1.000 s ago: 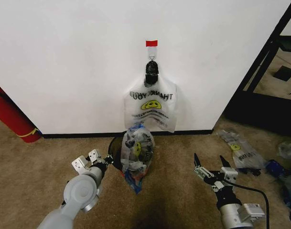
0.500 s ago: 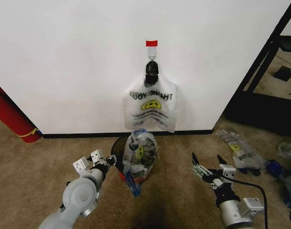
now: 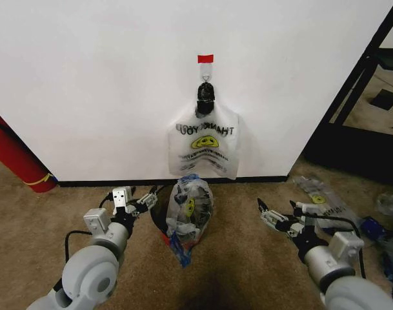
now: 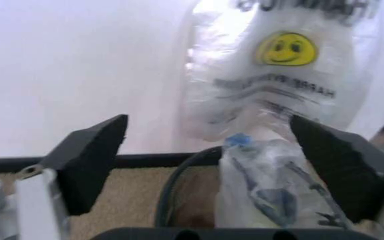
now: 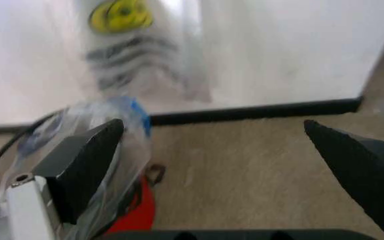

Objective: Pick up the garbage bag from the wall and place it over the trash bin.

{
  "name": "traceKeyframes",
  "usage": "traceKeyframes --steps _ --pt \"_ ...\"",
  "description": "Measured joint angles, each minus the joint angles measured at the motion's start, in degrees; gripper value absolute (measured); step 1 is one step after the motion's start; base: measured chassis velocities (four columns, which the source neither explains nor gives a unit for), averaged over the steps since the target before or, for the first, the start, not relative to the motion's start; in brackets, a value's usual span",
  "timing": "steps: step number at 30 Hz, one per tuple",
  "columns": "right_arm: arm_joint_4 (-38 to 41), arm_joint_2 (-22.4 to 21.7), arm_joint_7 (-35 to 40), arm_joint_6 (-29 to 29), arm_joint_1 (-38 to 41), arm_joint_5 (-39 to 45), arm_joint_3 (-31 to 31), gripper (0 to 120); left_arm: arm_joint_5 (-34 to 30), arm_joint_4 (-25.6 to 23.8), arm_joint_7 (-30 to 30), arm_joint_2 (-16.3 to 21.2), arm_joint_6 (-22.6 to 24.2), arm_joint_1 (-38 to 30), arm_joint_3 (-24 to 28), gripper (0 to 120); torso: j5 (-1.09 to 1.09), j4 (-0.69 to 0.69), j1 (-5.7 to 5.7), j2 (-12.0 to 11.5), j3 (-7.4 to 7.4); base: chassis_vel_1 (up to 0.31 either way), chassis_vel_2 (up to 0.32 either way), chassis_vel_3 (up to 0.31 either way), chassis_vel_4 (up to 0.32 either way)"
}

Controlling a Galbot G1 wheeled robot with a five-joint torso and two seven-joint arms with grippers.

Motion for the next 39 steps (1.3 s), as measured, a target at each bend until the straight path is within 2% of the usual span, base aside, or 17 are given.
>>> traceKeyframes --steps 1,3,4,7,8,12,14,15,16,19,24,29,31,36,39 --pt "-1.43 -0.87 -0.14 -1.00 3.09 0.59 -2.51 100 0.93 -0.44 0.23 -0.13 -0.04 0.46 0.02 99 0.01 0.07 0.00 0.00 0.00 0.000 0.000 0.000 0.000" --pt "-3.72 -1.26 0.47 -2.04 7.94 0.97 -7.35 100 2.17 -1.08 0.34 -0.40 -0.04 1.07 -0.09 100 0.02 0.11 0.00 0.00 0.00 0.000 0.000 0.000 0.000" --pt "-4.53 -1.17 0.79 -2.39 9.55 1.02 -9.09 100 2.60 -1.29 0.34 -0.50 -0.04 1.27 -0.13 100 0.00 0.11 0.00 0.00 0.00 0.000 0.000 0.000 0.000" --pt "-10.63 2.72 4.66 -5.48 20.93 1.10 -20.20 100 3.85 -2.28 0.31 -1.14 0.48 1.79 -0.03 100 0.01 0.09 0.00 0.00 0.01 0.000 0.000 0.000 0.000" --pt "-10.63 2.72 4.66 -5.48 20.93 1.10 -20.20 100 3.85 -2.28 0.31 -1.14 0.48 1.79 -0.03 100 0.01 0.09 0.00 0.00 0.01 0.000 0.000 0.000 0.000" --pt "-13.82 8.05 13.66 -10.14 29.33 3.60 -28.64 100 4.37 -2.49 0.24 -1.63 0.91 1.64 0.58 100 0.00 0.11 0.00 0.00 0.01 0.000 0.000 0.000 0.000" --pt "-15.29 11.06 22.61 -14.14 32.84 6.23 -32.58 100 4.49 -2.32 0.17 -1.92 1.08 1.51 0.79 100 0.00 0.11 0.00 0.00 0.01 0.000 0.000 0.000 0.000" --pt "-16.12 12.15 26.05 -15.09 33.72 7.41 -33.38 100 4.49 -2.23 0.11 -1.97 1.15 1.49 0.83 100 -0.01 0.09 0.00 0.00 0.01 0.000 0.000 0.000 0.000" --pt "-16.12 12.15 26.05 -15.09 33.72 7.41 -33.38 100 4.49 -2.23 0.11 -1.97 1.15 1.49 0.83 100 -0.01 0.09 0.00 0.00 0.01 0.000 0.000 0.000 0.000" --pt "-18.58 14.85 32.19 -15.90 34.61 10.48 -34.03 100 4.43 -1.70 0.04 -1.96 1.21 1.48 0.91 100 0.00 0.08 0.00 0.00 0.00 0.000 0.000 0.000 0.000" --pt "-21.46 17.70 33.39 -15.85 35.38 11.41 -33.59 100 4.32 -0.78 0.03 -1.86 1.21 1.20 1.09 100 -0.01 0.07 0.00 0.00 0.00 0.000 0.000 0.000 0.000" --pt "-26.67 23.71 35.55 -15.73 38.62 13.14 -33.41 100 4.21 -0.54 -0.11 -2.12 1.25 0.97 1.36 100 0.00 0.10 0.00 0.00 0.00 0.000 0.000 0.000 0.000" --pt "-27.04 24.24 36.00 -15.78 38.96 13.37 -33.48 100 4.20 -0.57 -0.14 -2.13 1.26 1.00 1.36 100 0.00 0.10 0.00 -0.01 0.00 0.000 0.000 0.000 0.000" --pt "-29.22 28.87 45.46 -16.73 40.76 21.29 -32.56 100 4.01 -1.17 -0.52 -2.11 1.28 2.01 0.84 100 0.00 0.10 0.00 0.00 0.00 0.000 0.000 0.000 0.000" --pt "-29.88 29.77 47.06 -16.77 40.71 22.06 -31.99 100 3.98 -1.17 -0.58 -2.10 1.28 2.15 0.77 100 0.01 0.10 0.00 -0.01 0.00 0.000 0.000 0.000 0.000"
